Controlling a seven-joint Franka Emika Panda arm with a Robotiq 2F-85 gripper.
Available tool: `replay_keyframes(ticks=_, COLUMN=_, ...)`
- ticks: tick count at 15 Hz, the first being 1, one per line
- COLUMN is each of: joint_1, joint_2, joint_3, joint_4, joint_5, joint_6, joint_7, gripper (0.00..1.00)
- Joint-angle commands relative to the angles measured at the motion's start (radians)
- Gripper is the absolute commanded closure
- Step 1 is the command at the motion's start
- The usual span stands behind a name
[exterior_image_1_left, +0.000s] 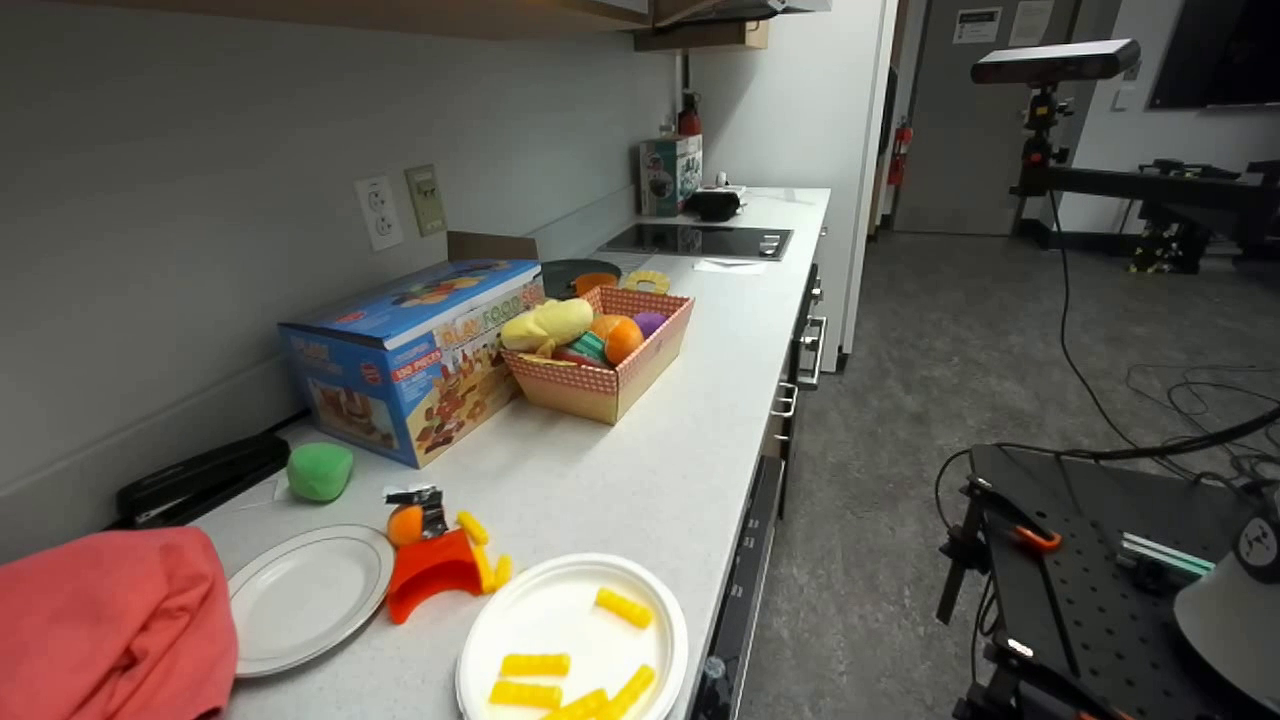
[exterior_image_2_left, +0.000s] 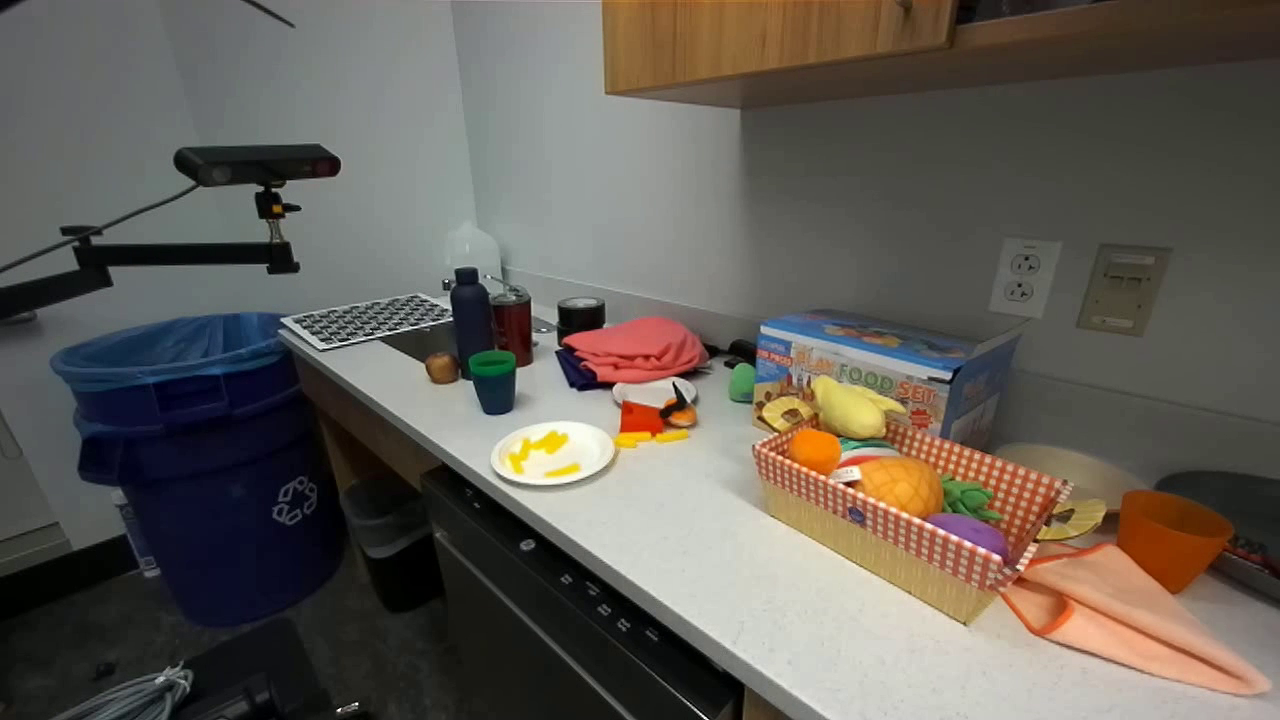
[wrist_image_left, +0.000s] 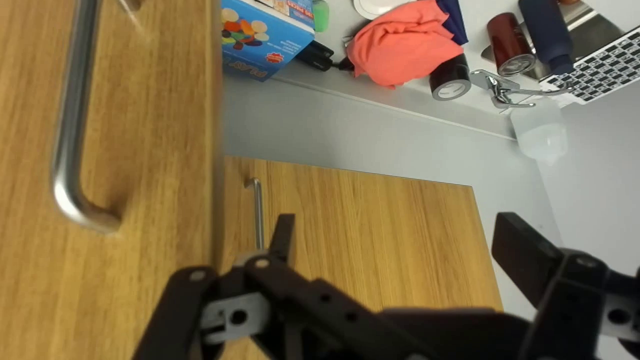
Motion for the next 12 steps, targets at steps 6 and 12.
replay_keyframes(ticks=6, joint_1=-0.095, joint_2=0.055, joint_3=0.091, joint_4=0.051, joint_5=0.187, joint_6=0.077, joint_7=-0.012, gripper=0.0)
replay_keyframes(ticks=12, joint_1=-0.187, joint_2=0.002, joint_3=0.074, joint_4=0.022, joint_5=0.109, joint_6=-0.116, joint_7=0.056, gripper=0.0)
